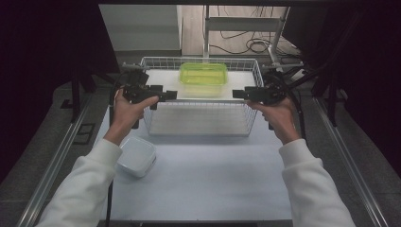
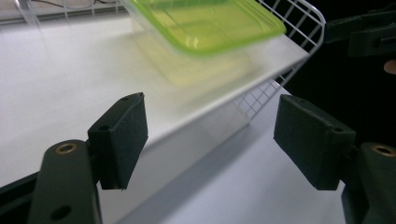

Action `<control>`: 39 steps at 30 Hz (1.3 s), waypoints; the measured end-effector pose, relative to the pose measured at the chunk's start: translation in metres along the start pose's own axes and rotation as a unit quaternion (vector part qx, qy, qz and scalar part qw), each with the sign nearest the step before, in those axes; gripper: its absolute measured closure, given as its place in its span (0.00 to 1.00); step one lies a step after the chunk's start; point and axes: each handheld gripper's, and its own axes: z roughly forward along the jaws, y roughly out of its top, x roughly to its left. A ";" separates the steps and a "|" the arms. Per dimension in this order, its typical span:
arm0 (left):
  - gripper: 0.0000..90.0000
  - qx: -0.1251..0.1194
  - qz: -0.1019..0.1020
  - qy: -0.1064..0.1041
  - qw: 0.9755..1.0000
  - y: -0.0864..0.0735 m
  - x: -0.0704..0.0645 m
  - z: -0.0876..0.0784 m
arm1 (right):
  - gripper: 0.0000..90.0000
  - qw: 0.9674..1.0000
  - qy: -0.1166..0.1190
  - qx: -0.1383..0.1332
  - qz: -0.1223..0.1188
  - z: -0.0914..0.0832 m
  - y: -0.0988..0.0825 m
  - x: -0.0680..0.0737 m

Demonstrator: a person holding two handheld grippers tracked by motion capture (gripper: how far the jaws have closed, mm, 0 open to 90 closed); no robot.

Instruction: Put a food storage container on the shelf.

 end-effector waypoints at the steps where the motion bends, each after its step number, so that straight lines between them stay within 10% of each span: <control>1: 0.28 0.000 0.000 0.000 1.000 0.000 0.000 0.000 | 0.39 1.000 0.002 0.000 -0.003 -0.003 -0.004 0.001; 21: 0.28 0.055 -0.001 -0.012 0.998 -0.127 -0.027 -0.015 | 0.41 0.998 0.005 0.041 -0.043 -0.028 -0.108 0.024; 39: 0.29 0.107 0.027 0.015 0.994 -0.153 -0.029 -0.008 | 0.38 0.993 -0.006 0.113 -0.038 -0.006 -0.168 0.024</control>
